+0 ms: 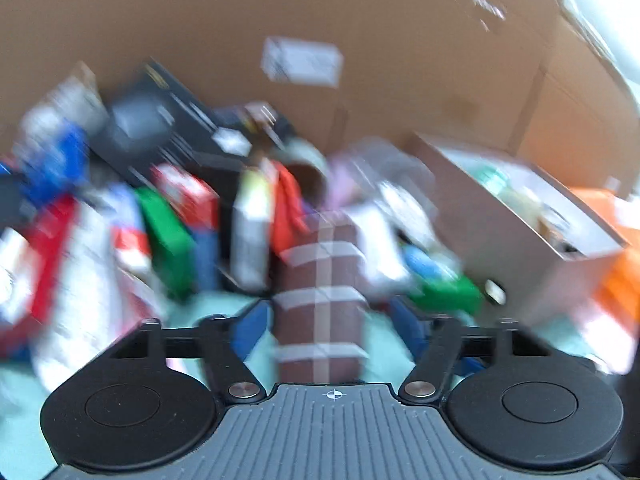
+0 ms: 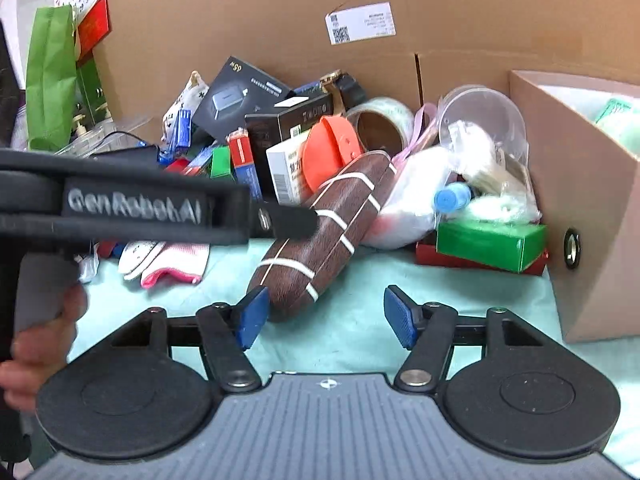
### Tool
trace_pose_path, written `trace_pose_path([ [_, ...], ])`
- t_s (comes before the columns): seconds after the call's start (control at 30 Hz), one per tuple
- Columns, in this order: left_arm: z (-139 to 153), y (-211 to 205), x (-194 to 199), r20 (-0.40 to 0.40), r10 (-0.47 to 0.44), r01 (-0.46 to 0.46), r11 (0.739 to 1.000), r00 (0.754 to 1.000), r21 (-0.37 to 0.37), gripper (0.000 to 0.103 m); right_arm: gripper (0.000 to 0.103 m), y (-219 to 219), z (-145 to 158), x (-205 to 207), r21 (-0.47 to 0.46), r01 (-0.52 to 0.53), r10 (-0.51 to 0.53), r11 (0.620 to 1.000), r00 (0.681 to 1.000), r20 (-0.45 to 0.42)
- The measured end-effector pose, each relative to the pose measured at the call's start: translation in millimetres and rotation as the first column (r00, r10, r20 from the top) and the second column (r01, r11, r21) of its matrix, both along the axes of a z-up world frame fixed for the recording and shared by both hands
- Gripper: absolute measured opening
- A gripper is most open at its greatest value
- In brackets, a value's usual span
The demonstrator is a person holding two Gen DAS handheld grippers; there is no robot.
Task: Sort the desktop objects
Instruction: 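Grasp the brown checked cylindrical case with the left tool, then lift the brown checked case with the left tool toward the white box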
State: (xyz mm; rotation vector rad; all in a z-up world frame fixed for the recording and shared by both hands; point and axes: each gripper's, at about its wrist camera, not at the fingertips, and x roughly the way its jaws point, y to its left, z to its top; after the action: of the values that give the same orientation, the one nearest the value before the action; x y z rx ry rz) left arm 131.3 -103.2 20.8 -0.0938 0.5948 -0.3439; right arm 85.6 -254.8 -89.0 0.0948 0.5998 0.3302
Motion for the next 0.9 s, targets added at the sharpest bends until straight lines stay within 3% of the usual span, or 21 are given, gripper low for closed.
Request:
trace_pose_path([
  [0.2,-17,1,33,-0.096,-0.036,0.037,0.999,0.995,0.012,0.084,0.075,4,-5,26,0.038,0.005,-0.004,0.999,1.0,-0.022],
  [0.33,-29,3,51,-0.16,-0.071,0.068,0.997,0.985,-0.025,0.081,0.075,3,-8,35,0.074,-0.005,0.008,0.997,0.999,-0.044],
  [0.4,-33,6,56,-0.207,-0.084,0.073,0.996,0.975,-0.058,0.071,0.071,-2,-11,40,0.124,-0.019,0.028,0.992,0.997,-0.071],
  [0.43,-34,6,58,-0.231,-0.103,0.087,0.993,0.968,-0.078,0.063,0.061,-4,-12,42,0.155,-0.034,0.047,0.987,0.996,-0.08],
  [0.47,-36,5,57,-0.25,-0.109,0.09,0.992,0.962,-0.083,0.063,0.058,-6,-12,43,0.182,-0.054,0.07,0.982,0.994,-0.088],
  [0.7,-36,-7,24,-0.285,-0.074,0.054,0.996,0.956,-0.078,0.063,0.058,-16,-10,21,0.163,-0.109,0.127,0.981,0.987,-0.102],
  [0.8,-35,-14,1,-0.28,-0.123,0.106,0.992,0.952,-0.075,0.066,0.059,-25,-6,-3,0.134,-0.137,0.152,0.981,0.983,-0.103],
  [0.83,-35,-16,-5,-0.276,-0.145,0.128,0.989,0.95,-0.077,0.068,0.065,-29,-6,-10,0.117,-0.133,0.145,0.984,0.984,-0.1],
  [0.87,-35,-16,-8,-0.27,-0.163,0.145,0.986,0.949,-0.086,0.077,0.073,-30,-5,-16,0.087,-0.121,0.129,0.989,0.987,-0.097],
  [0.9,-34,-16,-10,-0.262,-0.165,0.145,0.985,0.951,-0.093,0.077,0.076,-30,-4,-21,0.047,-0.1,0.104,0.994,0.99,-0.093],
])
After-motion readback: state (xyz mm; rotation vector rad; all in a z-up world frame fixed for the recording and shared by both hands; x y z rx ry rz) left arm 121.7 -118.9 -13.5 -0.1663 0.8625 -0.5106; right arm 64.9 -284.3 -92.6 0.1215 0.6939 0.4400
